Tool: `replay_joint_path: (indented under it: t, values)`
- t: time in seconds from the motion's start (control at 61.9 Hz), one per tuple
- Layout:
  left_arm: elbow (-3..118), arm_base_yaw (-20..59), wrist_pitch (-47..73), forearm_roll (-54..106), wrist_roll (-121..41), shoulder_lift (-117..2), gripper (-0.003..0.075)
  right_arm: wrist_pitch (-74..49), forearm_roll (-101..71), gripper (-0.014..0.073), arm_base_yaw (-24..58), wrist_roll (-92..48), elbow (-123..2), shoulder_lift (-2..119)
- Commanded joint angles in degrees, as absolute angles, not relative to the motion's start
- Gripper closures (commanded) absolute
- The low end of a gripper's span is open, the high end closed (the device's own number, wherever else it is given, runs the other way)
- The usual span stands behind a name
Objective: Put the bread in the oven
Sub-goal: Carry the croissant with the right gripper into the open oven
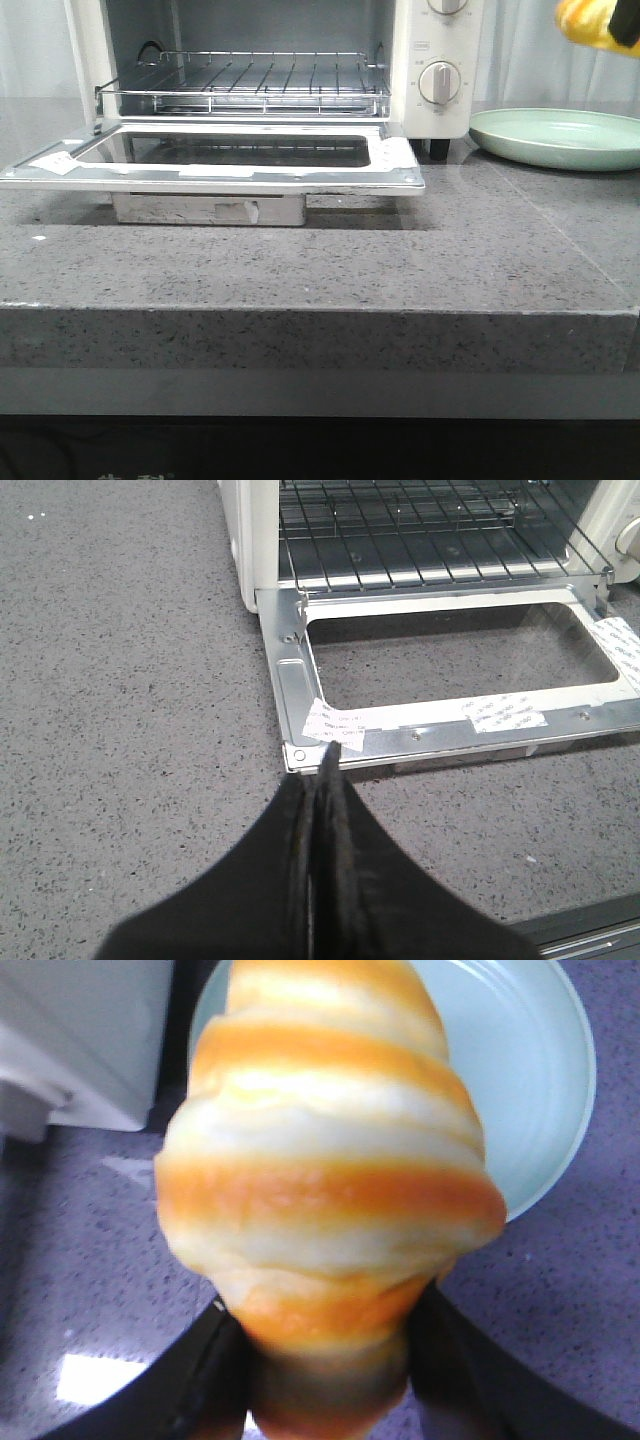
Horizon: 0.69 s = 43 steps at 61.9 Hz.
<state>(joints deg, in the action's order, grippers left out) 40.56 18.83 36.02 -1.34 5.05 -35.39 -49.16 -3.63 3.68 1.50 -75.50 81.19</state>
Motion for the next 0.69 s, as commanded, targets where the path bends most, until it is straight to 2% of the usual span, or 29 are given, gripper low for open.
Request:
replay_joint_path:
  t: [0.0, 0.323, 0.485, 0.679]
  values:
    - [42.15, 18.74, 32.02, -1.32, 5.54, -35.30, 0.0738, -43.94, -3.58, 0.0461, 5.86, 0.67, -73.55, 74.27]
    - [42.15, 18.74, 31.89, -1.32, 5.54, -35.30, 0.0738, -42.67, -4.49, 0.0461, 17.52, 0.67, -63.04, 63.78]
    - [42.15, 18.74, 31.89, -1.32, 5.54, -35.30, 0.0738, -43.04, -5.67, 0.0461, 22.28, 0.00, -62.67, 63.25]
    - [42.15, 18.74, 31.89, -1.07, 5.54, -35.30, 0.0738, -40.13, -5.37, 0.0461, 32.21, 0.00, -64.20, 66.02]
